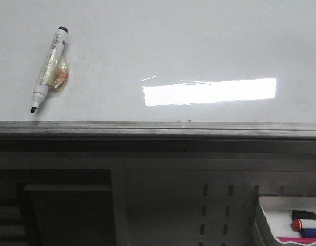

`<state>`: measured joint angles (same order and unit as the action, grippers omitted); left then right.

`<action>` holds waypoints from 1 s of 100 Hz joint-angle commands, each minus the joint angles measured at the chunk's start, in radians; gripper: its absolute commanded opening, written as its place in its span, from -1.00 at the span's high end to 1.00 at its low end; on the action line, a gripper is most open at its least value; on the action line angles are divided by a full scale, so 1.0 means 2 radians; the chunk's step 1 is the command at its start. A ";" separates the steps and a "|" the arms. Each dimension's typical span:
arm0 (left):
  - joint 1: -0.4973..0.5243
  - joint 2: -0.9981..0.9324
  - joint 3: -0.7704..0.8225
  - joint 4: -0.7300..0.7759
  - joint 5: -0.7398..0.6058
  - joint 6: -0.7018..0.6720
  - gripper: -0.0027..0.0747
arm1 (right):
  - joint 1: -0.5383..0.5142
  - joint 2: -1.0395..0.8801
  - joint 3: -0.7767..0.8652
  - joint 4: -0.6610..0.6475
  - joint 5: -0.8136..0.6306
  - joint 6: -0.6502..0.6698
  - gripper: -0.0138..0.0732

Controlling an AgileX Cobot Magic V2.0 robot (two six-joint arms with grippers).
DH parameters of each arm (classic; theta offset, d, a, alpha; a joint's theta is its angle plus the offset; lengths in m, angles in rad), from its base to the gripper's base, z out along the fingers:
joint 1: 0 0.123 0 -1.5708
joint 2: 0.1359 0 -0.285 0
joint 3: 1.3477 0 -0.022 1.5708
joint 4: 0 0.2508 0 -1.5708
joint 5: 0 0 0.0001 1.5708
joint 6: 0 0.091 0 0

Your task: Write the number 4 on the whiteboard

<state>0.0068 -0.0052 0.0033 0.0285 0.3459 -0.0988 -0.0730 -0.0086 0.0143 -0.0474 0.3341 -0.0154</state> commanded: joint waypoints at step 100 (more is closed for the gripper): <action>-0.003 -0.013 0.017 0.003 -0.023 -0.004 0.98 | -0.004 -0.009 0.010 0.000 -0.009 -0.002 0.83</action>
<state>0.0068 -0.0052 0.0033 0.0294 0.3459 -0.0988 -0.0730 -0.0086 0.0143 -0.0474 0.3341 -0.0154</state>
